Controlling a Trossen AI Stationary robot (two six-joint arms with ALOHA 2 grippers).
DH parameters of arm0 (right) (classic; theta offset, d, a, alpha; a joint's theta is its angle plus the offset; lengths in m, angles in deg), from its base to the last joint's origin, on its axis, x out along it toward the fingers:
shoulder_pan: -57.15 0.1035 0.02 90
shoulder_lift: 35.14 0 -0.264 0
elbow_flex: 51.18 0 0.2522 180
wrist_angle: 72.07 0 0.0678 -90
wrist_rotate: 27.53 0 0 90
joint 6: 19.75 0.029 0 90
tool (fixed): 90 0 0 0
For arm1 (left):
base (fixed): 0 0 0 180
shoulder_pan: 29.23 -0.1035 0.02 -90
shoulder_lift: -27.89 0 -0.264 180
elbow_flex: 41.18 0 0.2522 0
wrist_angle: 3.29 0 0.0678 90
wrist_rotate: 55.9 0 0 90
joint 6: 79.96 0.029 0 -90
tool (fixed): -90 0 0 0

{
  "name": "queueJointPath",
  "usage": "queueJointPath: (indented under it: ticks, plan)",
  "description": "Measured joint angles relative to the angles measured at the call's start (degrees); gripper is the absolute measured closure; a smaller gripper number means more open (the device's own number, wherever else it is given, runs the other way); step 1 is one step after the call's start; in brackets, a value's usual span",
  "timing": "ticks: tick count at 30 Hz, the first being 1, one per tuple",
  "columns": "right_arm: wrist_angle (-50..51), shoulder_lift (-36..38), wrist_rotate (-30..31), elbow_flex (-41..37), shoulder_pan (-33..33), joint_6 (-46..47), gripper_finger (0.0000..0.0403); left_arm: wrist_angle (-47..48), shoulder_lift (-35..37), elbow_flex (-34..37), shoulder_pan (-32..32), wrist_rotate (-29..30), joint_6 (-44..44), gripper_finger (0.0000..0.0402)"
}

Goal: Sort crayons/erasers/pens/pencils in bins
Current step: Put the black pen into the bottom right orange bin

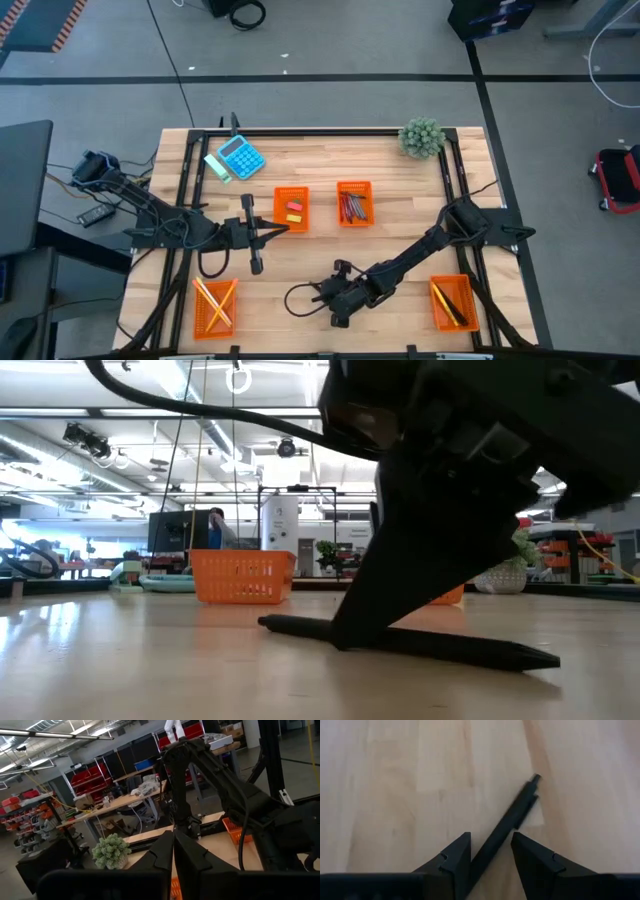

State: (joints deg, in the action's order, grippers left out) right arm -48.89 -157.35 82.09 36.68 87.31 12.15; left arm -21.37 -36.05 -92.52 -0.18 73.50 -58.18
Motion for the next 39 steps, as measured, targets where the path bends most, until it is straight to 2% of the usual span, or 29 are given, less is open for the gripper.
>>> queueJointPath:
  ticks: [9,15,21,32,39]
  plan:
    - [3.4,0.1,2.2,-0.1,0.4,-2.0,0.0258,-0.1,0.0,0.0,0.0,0.0,0.3,0.0373]
    - [7.5,2.4,2.1,-0.5,0.4,-3.1,0.0301,0.0,0.0,0.0,0.0,0.0,1.8,0.038]
    - [14.5,3.6,0.1,-0.4,0.7,0.1,0.0337,0.0,0.0,0.0,0.0,0.0,1.8,0.0371]
    - [19.2,3.5,1.1,-0.5,2.9,1.4,0.0342,0.0,0.0,0.0,0.0,0.0,1.8,0.0383]
    - [22.7,3.5,1.1,-0.5,4.4,2.2,0.0353,0.0,0.0,0.0,0.0,0.0,1.8,0.0373]
